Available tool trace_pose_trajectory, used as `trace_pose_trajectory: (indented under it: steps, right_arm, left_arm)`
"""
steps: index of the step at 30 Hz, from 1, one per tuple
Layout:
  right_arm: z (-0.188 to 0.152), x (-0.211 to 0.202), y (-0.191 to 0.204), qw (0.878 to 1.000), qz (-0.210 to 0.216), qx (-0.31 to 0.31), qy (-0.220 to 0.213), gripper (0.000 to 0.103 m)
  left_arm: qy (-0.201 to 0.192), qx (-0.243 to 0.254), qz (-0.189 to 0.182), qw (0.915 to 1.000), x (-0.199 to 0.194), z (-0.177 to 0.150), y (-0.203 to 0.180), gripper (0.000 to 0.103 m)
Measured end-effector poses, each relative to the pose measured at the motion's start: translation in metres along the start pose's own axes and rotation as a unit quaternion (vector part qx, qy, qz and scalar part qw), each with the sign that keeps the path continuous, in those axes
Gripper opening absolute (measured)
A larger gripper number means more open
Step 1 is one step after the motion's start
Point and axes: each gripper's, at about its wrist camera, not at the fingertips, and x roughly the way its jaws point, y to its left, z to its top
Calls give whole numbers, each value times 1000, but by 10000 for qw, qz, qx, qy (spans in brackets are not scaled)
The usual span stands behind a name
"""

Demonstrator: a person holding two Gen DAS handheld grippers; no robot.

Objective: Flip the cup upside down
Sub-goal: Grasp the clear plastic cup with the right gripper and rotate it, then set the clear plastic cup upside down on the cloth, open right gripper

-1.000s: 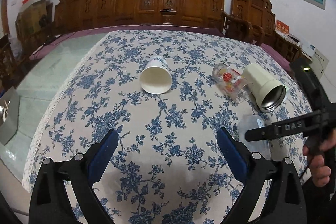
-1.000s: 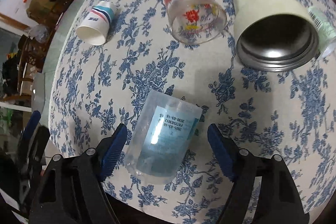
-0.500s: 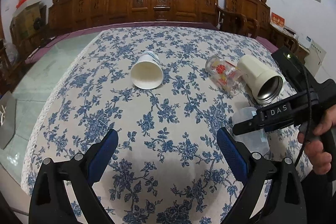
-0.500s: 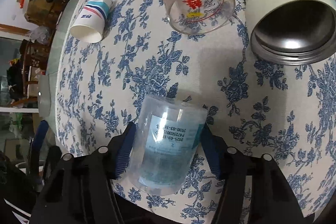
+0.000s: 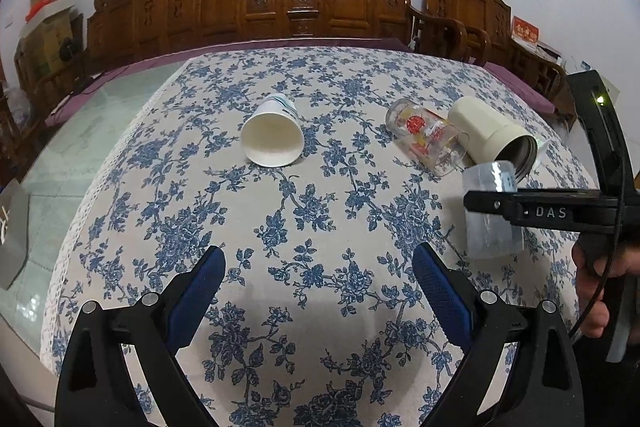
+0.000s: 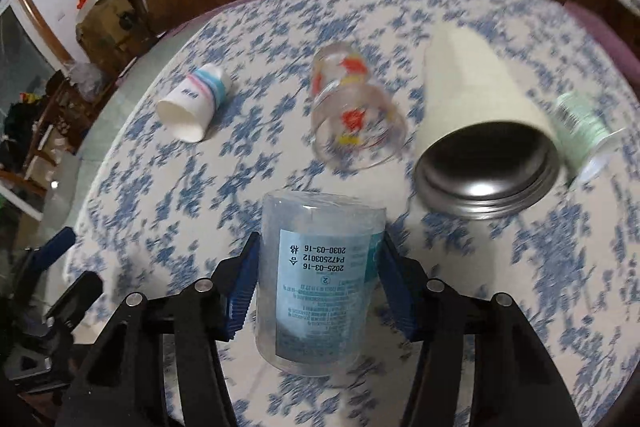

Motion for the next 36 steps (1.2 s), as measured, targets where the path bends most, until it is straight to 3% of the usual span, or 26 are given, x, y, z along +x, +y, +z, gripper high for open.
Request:
trace_pose_trajectory:
  steps: [7,10,16,21,27,36]
  right_arm:
    - [-2,-8,15,9906,-844,-716,-799,59]
    - [-12,-9,25,9757,-1467,-1150,-1148,59]
    - [-33,-3,26,9671,-1760,-1305,-1291,59]
    - [-52,-12,26,9667,-1750,-1277,-1359,59]
    - [-58,-20,7,9821,-1315,-687,-1162,58]
    - [-61,-23,1,9892,-965,-499,-985,60]
  left_arm:
    - [3,15,-2,10000,0,0,-1,91]
    - [0,27,7,10000,0,0,-2,91]
    - [-19,42,9,10000,-1,0,-2,91]
    - [-21,46,0,10000,-2,1,-2,91]
    - [-34,88,-9,10000,-3,1,-5,91]
    - [-156,152,-140,9997,-8,2,-11,91]
